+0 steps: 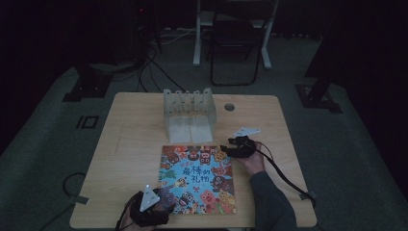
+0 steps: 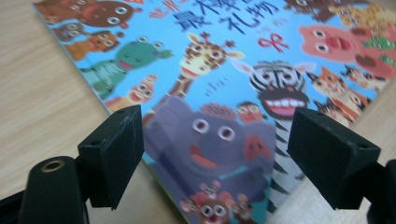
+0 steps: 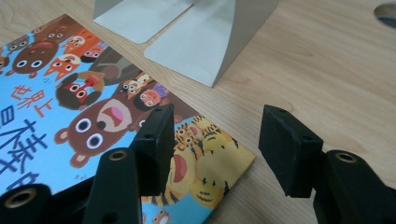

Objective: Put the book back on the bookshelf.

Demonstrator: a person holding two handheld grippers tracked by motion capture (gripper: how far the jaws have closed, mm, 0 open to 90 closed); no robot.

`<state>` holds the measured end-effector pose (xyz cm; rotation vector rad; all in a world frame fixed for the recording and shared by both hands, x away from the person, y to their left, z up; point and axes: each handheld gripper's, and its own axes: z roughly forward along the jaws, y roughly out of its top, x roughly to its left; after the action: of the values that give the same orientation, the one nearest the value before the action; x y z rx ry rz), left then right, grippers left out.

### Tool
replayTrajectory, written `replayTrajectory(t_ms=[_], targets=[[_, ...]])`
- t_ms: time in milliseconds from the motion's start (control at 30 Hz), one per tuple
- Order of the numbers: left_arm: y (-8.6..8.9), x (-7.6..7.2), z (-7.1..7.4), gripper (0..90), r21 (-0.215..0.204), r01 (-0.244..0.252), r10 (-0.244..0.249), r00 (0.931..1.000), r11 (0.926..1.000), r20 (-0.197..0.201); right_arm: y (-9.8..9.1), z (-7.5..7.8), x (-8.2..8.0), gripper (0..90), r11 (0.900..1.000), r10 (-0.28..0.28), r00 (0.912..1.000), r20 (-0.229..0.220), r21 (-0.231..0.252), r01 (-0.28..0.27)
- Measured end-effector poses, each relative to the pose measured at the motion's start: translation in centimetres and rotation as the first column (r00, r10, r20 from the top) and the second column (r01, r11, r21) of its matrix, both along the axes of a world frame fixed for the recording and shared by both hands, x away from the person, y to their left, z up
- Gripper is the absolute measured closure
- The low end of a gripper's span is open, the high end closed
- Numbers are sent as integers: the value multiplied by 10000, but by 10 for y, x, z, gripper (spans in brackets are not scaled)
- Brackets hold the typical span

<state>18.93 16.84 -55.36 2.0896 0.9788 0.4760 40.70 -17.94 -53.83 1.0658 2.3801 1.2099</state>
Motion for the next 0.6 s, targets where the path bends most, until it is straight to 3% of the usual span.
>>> replayTrajectory(t_ms=[133, 400, 600], targets=[[-5, -3, -7, 155, 306, 144, -136, 9995, 9994, -272, 1, -7, 7, 451, 9999, -123, 9994, -309, 33, 125], [-6, -6, -8, 135, 305, 239, -230, 9993, 9992, -281, 2, -20, 17, 457, 9993, -265, 9949, -975, 234, 289], [-12, -11, -7, 96, 420, 542, -534, 9984, 9976, -200, 2, -21, 18, 466, 9981, -256, 9912, -1300, 519, 326]])
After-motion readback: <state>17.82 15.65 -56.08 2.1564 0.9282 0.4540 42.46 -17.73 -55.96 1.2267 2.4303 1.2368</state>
